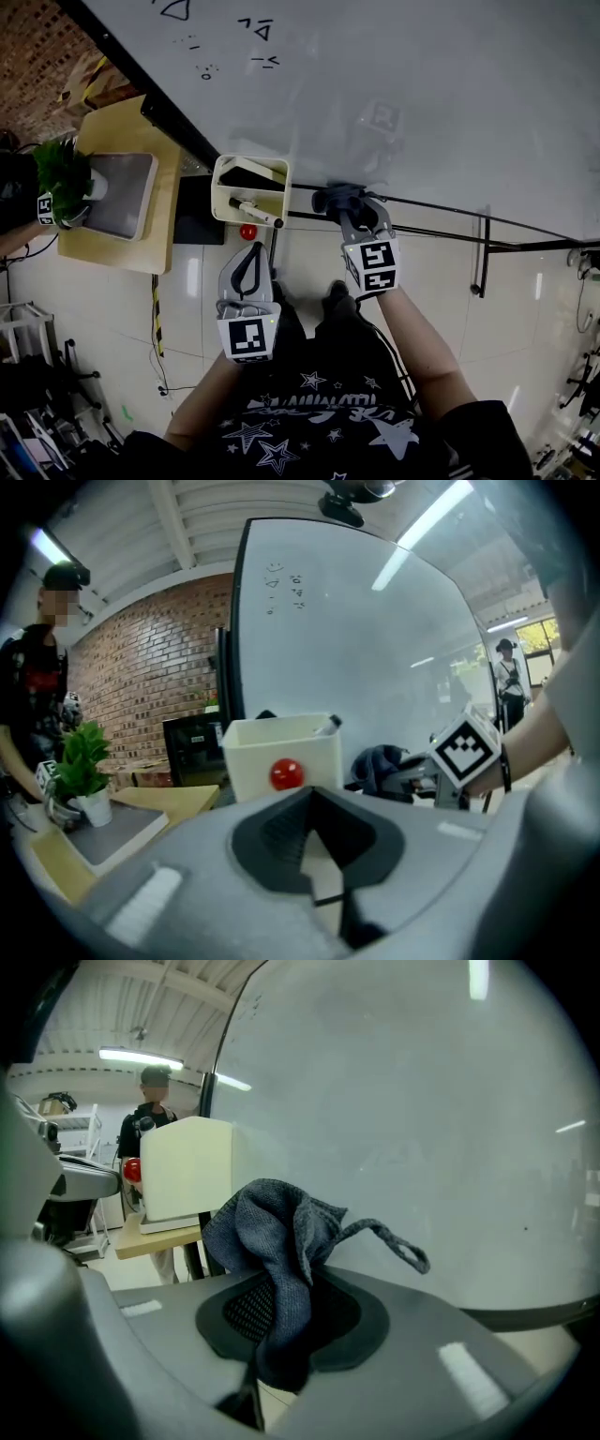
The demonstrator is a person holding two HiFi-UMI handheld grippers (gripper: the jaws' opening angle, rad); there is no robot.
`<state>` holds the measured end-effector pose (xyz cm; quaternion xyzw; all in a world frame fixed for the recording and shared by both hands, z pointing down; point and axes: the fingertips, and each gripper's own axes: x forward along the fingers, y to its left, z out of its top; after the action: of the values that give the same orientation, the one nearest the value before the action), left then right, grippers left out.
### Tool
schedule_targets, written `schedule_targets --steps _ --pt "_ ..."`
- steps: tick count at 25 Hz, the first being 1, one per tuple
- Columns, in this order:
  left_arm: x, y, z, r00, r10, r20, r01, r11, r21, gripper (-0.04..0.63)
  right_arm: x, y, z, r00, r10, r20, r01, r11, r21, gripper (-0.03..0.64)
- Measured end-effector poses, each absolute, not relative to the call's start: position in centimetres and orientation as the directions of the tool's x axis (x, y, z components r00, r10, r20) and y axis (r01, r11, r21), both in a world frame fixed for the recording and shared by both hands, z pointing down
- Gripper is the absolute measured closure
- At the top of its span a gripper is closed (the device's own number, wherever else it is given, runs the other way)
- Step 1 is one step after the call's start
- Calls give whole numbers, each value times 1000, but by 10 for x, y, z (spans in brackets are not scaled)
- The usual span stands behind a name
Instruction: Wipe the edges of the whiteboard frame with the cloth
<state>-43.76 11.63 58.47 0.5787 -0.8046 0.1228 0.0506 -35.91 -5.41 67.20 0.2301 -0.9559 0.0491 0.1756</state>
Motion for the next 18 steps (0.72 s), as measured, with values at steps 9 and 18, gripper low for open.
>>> schedule_targets --steps 9,18 --pt "-549 143 586 -368 -907 207 -924 331 -194 591 -412 -31 673 -795 -488 360 -527 850 -12 540" --pt "-572 126 591 -258 -948 187 -959 228 -169 591 -416 -27 671 -732 -578 361 -623 782 -13 540"
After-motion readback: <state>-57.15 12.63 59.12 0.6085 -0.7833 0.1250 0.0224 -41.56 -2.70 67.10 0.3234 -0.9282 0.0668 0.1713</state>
